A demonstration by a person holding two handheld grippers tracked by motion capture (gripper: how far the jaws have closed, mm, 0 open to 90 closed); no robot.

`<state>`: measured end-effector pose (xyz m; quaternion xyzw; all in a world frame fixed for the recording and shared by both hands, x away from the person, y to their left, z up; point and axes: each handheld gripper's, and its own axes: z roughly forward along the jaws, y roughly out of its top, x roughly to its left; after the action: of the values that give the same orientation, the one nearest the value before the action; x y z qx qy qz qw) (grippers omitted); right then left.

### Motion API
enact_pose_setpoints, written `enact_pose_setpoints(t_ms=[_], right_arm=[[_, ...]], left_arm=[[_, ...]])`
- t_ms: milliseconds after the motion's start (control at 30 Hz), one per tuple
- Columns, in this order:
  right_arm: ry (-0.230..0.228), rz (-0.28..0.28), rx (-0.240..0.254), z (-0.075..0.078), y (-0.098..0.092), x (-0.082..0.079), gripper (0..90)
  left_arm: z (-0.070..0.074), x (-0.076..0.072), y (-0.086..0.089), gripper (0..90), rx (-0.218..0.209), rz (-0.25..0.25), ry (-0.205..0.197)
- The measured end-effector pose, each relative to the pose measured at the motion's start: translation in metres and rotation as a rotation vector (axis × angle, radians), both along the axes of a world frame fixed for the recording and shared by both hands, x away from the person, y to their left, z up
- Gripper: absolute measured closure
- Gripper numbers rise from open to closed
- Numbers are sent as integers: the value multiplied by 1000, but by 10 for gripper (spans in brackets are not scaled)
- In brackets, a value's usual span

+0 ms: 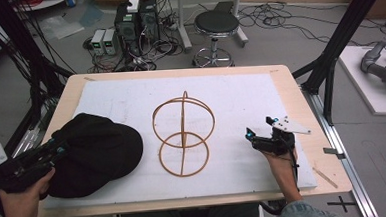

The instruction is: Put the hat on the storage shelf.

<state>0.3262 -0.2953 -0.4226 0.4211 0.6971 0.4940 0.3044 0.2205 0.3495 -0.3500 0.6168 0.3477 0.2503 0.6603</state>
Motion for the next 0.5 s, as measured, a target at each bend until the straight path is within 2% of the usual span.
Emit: enact_pose_setpoints(t_ms=[67, 200, 433, 500], right_arm=[[-4, 0, 0, 0, 0, 0, 134], [-1, 2, 2, 0, 0, 0, 134], [-2, 7, 2, 0, 2, 0, 134], [-3, 8, 3, 0, 2, 1, 134]], left_arm=[[7, -2, 2, 717, 1, 5, -15], [21, -5, 5, 717, -23, 6, -53], [52, -7, 3, 717, 4, 0, -95], [66, -7, 1, 716, -9, -6, -107]])
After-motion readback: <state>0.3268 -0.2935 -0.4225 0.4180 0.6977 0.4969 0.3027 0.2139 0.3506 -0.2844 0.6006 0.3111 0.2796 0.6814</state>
